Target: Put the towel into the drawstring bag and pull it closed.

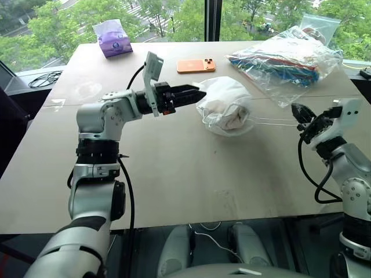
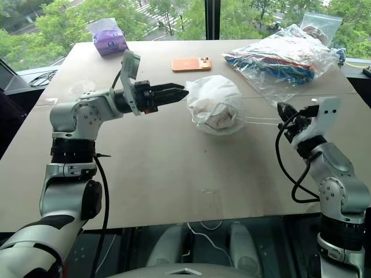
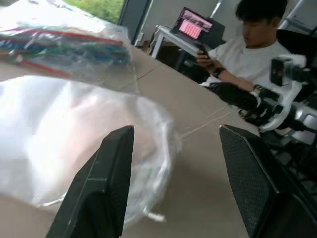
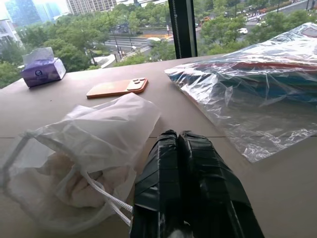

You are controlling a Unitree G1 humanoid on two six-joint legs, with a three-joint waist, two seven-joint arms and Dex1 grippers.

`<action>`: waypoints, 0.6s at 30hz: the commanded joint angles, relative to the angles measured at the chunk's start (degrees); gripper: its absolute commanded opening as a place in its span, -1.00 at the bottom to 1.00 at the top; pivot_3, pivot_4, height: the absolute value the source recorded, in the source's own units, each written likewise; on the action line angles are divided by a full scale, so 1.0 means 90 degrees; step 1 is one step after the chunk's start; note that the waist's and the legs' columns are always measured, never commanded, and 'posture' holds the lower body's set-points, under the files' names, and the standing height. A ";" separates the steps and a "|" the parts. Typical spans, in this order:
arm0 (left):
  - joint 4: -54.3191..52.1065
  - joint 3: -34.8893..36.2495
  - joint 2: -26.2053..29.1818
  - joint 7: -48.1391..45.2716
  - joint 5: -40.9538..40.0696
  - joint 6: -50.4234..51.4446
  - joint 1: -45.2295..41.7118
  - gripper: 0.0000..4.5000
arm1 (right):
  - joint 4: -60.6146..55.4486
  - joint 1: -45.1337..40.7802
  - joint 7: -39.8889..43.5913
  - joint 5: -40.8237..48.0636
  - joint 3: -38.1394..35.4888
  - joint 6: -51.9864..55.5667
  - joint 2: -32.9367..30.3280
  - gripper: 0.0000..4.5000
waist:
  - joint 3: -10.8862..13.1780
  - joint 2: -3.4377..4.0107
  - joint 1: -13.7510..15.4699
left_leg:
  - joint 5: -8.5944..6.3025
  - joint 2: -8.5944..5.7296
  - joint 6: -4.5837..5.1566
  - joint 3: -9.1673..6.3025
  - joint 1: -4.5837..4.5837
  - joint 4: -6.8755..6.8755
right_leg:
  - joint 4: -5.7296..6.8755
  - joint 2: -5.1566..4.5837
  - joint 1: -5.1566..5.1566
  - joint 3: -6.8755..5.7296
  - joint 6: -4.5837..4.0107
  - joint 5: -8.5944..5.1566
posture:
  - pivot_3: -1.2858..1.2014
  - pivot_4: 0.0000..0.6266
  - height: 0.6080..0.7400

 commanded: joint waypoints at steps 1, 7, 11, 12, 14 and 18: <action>-0.0183 -0.0112 -0.0390 0.1080 0.0604 -0.0774 0.0220 0.23 | -0.0261 0.0024 -0.0071 -0.0015 -0.0019 -0.0156 0.0072 -1.00 | 0.0001 -0.0002 0.0025 | 0.0000 -0.0002 0.0000 -0.0003 0.0001 0.0004 | -0.0002 -0.0003 0.0006 -0.0003 0.0000 0.0000 | 0.03 -0.52 1.00; 0.0354 0.0586 -0.1415 0.3037 0.0649 -0.0586 0.0310 0.23 | -0.0326 0.0085 -0.0068 -0.0133 0.0109 -0.0203 0.0082 -1.00 | 0.0001 -0.0003 0.0048 | -0.0001 -0.0006 0.0001 -0.0005 -0.0003 0.0018 | -0.0003 -0.0006 0.0011 -0.0004 0.0001 0.0001 | 0.03 -0.52 1.00; -0.0319 0.0429 -0.1438 0.2990 0.0595 -0.0460 0.0800 0.23 | -0.0351 0.0123 -0.0069 -0.0199 0.0085 -0.0242 0.0063 -1.00 | 0.0000 -0.0001 -0.0062 | -0.0001 0.0001 0.0001 -0.0009 0.0004 0.0014 | 0.0002 0.0001 0.0010 -0.0005 0.0001 0.0001 | 0.03 -0.52 1.00; -0.0548 0.0276 -0.1307 0.2769 0.0649 -0.0599 0.0976 0.23 | -0.0369 0.0135 -0.0080 -0.0198 0.0072 -0.0240 0.0064 -1.00 | 0.0000 -0.0001 -0.0078 | -0.0001 0.0001 0.0001 -0.0005 0.0009 0.0006 | 0.0002 0.0001 0.0010 0.0000 0.0001 0.0001 | 0.03 -0.52 1.00; -0.0806 0.0335 -0.1122 0.2395 0.0470 -0.0744 0.1158 0.23 | -0.0396 0.0168 -0.0084 -0.0206 0.0066 -0.0243 0.0067 -1.00 | 0.0000 -0.0001 -0.0072 | 0.0000 0.0002 0.0000 -0.0004 0.0009 0.0002 | 0.0001 0.0002 0.0009 0.0000 0.0000 0.0001 | 0.03 -0.52 1.00; -0.0670 -0.0095 -0.0545 0.1502 0.0820 -0.1565 0.1288 0.23 | -0.0384 0.0191 -0.0075 -0.0246 0.0118 -0.0263 0.0087 -1.00 | -0.0001 0.0000 -0.0019 | 0.0000 0.0003 0.0000 -0.0004 0.0010 0.0003 | 0.0000 0.0001 0.0010 -0.0005 -0.0001 0.0001 | 0.03 -0.52 1.00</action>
